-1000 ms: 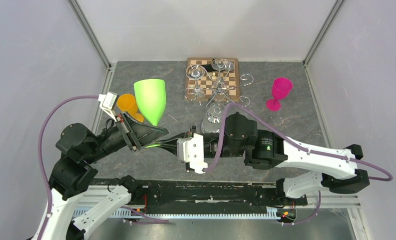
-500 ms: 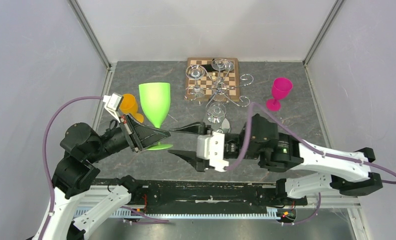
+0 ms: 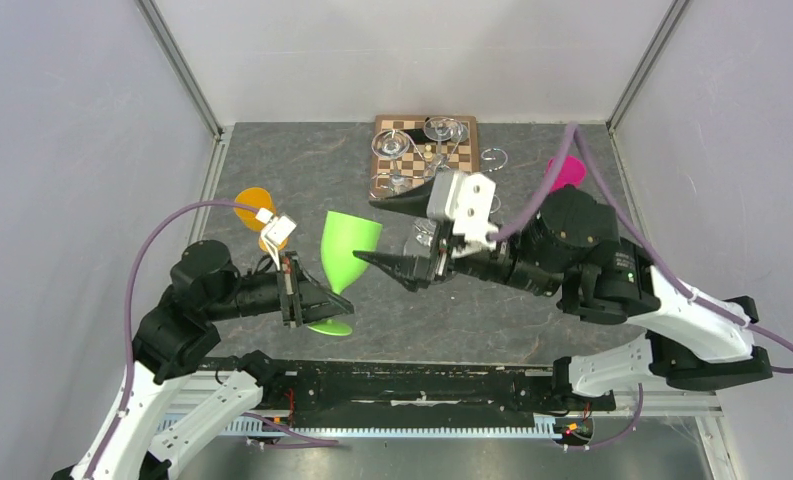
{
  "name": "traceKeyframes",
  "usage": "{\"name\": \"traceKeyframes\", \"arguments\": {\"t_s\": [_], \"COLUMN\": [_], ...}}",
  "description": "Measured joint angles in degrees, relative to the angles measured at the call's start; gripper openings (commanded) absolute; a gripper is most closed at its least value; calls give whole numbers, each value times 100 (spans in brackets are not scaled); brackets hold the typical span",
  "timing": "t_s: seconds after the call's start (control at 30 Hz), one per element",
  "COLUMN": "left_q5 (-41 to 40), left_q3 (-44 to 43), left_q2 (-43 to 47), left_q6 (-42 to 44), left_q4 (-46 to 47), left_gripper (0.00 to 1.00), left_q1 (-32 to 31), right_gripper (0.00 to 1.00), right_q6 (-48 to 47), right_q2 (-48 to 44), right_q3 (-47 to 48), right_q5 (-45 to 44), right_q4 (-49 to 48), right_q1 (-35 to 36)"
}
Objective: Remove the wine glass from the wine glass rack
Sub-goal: Place the wine glass at the center of the board.
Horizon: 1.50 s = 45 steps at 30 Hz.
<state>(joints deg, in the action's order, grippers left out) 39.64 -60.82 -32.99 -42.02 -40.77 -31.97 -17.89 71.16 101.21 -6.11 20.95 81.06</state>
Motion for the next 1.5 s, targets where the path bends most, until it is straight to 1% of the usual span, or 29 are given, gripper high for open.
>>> {"name": "traceKeyframes", "arguments": {"t_s": [0.07,0.13,0.23,0.3,0.43,0.5,0.6,0.67,0.77,0.9,1.23,1.5], "left_q5": [203,374,610,769,1012,1091,1261,1340,1364,1451,1497,1620], "left_q3": [129,223,380,514,592,592,669,763,879,894,894,894], "left_q2": [-13,-37,-81,-90,-98,-98,-96,-81,15,144,170,240], "left_q6": [332,625,1008,1244,1609,1784,1947,2017,2052,2072,2079,2083], "left_q4": [-168,-350,-560,-673,-881,-957,-1019,-1019,-1029,-1027,-1027,-1016], "left_gripper": [2,2,2,2,2,2,2,2,2,2,2,2], "left_q1": [0,0,0,0,0,0,0,0,0,0,0,-4], "right_gripper": [61,60,60,59,59,59,58,57,56,56,54,50], "right_q6": [181,374,761,1071,1646,1832,2081,2192,2282,2304,2304,2472], "right_q2": [256,400,476,481,501,472,306,225,144,-2,-146,-105], "right_q3": [590,946,1161,1161,979,715,-33,-424,-763,-1073,-1679,-1912], "right_q5": [26,164,581,1027,2111,2634,3497,3965,4485,4968,5755,6172], "right_q4": [442,754,1178,1449,1746,1746,1620,1615,1587,1486,1054,520], "right_q1": [-151,-415,-1034,-1561,-2420,-2640,-2883,-2983,-3062,-3082,-3082,-3080]}}
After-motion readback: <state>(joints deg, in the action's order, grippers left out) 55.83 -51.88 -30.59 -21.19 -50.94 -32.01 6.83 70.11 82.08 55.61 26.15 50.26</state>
